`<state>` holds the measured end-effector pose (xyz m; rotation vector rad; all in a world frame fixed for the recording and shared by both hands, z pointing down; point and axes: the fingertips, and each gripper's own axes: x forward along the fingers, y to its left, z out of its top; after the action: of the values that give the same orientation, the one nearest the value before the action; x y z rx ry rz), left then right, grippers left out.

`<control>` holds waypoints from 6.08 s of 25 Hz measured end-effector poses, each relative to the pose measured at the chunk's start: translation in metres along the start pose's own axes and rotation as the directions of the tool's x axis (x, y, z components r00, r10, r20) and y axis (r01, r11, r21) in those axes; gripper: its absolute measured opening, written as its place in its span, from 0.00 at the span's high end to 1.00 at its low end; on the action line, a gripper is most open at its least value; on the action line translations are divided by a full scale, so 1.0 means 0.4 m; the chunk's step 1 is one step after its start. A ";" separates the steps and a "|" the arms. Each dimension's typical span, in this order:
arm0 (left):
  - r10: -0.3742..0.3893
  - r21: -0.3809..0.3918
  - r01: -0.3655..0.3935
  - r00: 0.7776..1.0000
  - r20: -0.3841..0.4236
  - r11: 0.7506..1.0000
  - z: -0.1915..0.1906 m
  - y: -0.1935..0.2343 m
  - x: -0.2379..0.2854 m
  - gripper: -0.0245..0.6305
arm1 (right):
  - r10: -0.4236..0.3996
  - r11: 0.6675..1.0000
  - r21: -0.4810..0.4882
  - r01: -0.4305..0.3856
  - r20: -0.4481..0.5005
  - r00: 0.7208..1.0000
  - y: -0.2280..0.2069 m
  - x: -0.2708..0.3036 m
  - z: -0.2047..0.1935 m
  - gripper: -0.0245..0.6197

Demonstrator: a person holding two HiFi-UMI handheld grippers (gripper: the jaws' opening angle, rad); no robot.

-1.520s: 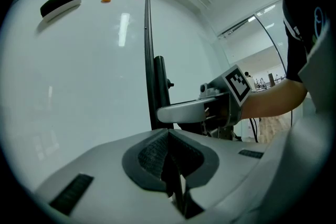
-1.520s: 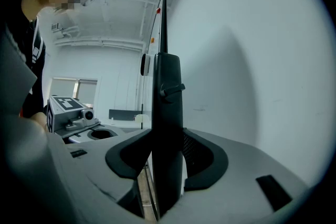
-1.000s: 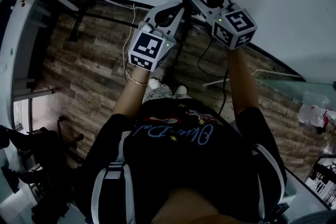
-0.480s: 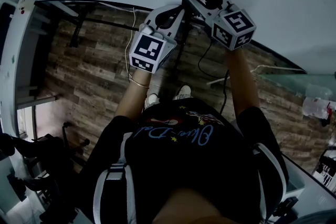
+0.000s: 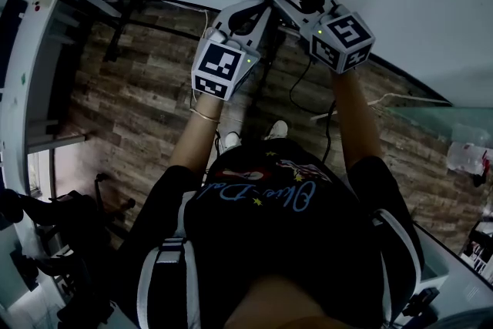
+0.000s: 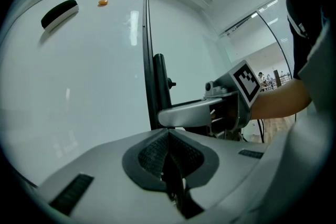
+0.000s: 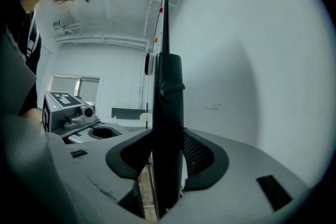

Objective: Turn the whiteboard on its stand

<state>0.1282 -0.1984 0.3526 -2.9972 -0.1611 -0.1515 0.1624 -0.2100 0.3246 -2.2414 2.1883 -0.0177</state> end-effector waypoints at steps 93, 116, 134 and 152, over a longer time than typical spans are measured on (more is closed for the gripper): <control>-0.122 -0.044 0.120 0.991 -0.046 0.992 -0.045 -0.023 -0.196 0.83 | 0.060 0.998 0.001 -0.060 -0.053 0.997 0.240 0.006 -0.017 0.68; -0.147 -0.039 0.146 0.988 -0.038 0.989 -0.043 -0.070 -0.249 0.83 | 0.041 0.999 0.006 -0.041 -0.033 0.999 0.295 -0.038 -0.018 0.68; -0.177 -0.031 0.176 0.984 -0.034 0.984 -0.036 -0.109 -0.286 0.83 | 0.019 0.999 0.029 -0.019 0.004 1.000 0.332 -0.078 -0.014 0.68; -0.208 -0.040 0.207 0.978 -0.021 0.978 -0.036 -0.107 -0.291 0.83 | 0.009 1.000 0.024 -0.009 0.037 0.999 0.334 -0.078 -0.014 0.67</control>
<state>0.0068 -0.1698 0.3598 -3.0076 -0.4742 -0.2158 0.0279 -0.1818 0.3280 -2.2014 2.1680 -0.0022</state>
